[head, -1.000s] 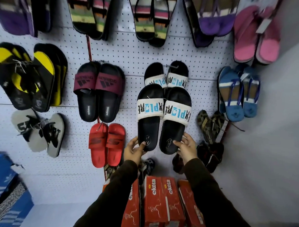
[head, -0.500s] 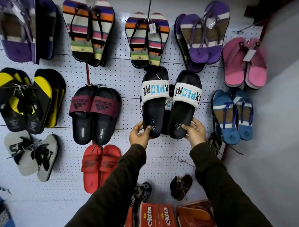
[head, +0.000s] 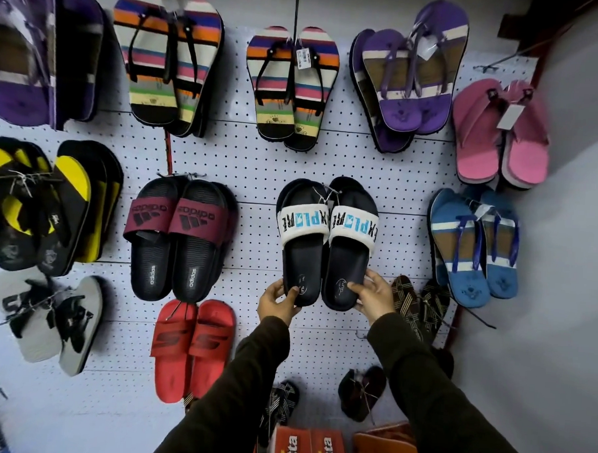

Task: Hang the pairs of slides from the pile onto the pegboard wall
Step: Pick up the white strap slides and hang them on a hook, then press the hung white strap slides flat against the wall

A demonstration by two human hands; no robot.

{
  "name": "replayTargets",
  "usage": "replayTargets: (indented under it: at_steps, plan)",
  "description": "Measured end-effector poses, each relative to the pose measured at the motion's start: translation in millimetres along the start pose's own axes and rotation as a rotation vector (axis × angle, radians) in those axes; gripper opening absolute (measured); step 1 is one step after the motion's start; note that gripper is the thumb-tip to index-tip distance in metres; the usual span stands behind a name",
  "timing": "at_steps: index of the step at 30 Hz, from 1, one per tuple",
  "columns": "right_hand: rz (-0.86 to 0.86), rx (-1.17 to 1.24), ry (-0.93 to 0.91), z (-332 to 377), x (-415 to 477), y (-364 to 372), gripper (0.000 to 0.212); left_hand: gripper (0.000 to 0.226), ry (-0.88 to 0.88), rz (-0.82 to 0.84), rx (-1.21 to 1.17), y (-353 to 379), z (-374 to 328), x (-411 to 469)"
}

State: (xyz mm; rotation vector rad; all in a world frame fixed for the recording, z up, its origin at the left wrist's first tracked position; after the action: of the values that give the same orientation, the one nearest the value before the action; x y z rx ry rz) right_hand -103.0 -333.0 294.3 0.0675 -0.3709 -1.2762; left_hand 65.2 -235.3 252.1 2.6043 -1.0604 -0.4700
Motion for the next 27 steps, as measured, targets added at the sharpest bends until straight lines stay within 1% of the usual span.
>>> replayTargets:
  at_steps: [2,4,6,8,10,11,13,16,20,22,25,27]
  plan:
    - [-0.016,-0.082,-0.061,-2,5,-1,0.059,0.032,0.017,-0.034,0.046,-1,-5,0]
    - [-0.020,-0.223,-0.161,4,8,-1,0.065,0.040,0.123,-0.108,0.169,0,-15,-5]
    - [0.018,-0.354,-0.304,14,9,3,0.074,0.050,0.346,-0.179,0.357,6,-31,-15]
    - [0.053,-0.474,-0.467,24,10,8,0.081,0.052,0.625,-0.228,0.575,15,-48,-29]
    - [0.082,-0.626,-0.636,34,12,16,0.084,0.053,0.841,-0.205,0.775,30,-61,-36]
    - [0.101,-0.716,-0.712,38,13,20,0.084,0.055,0.892,-0.173,0.867,37,-65,-37]
    - [0.166,-0.901,-0.782,39,17,27,0.084,0.059,0.911,-0.096,1.017,49,-68,-33]
    - [0.255,-1.053,-0.742,32,24,32,0.087,0.066,0.877,-0.028,1.194,55,-65,-17]
    - [0.335,-1.116,-0.672,30,30,35,0.092,0.071,0.845,-0.029,1.323,49,-69,0]
    - [0.352,-1.133,-0.668,31,32,35,0.093,0.072,0.848,-0.026,1.362,48,-73,2]
    - [0.342,-1.141,-0.691,32,31,36,0.094,0.072,0.838,-0.031,1.397,46,-75,2]
    - [0.305,-1.116,-0.700,33,29,35,0.091,0.071,0.853,-0.040,1.416,45,-76,-1]
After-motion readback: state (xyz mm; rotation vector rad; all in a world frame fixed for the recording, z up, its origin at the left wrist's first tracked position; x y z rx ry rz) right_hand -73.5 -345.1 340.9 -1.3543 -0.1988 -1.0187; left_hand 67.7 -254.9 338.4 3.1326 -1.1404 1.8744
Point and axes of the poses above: each hand's wrist, its own x-axis towards the middle knuckle, its own y-axis out of the palm, z = x × y, the point moved 3 cm from there along x, towards the middle knuckle, and after that the axes turned 12 degrees about -y, right-handed, at the moved point
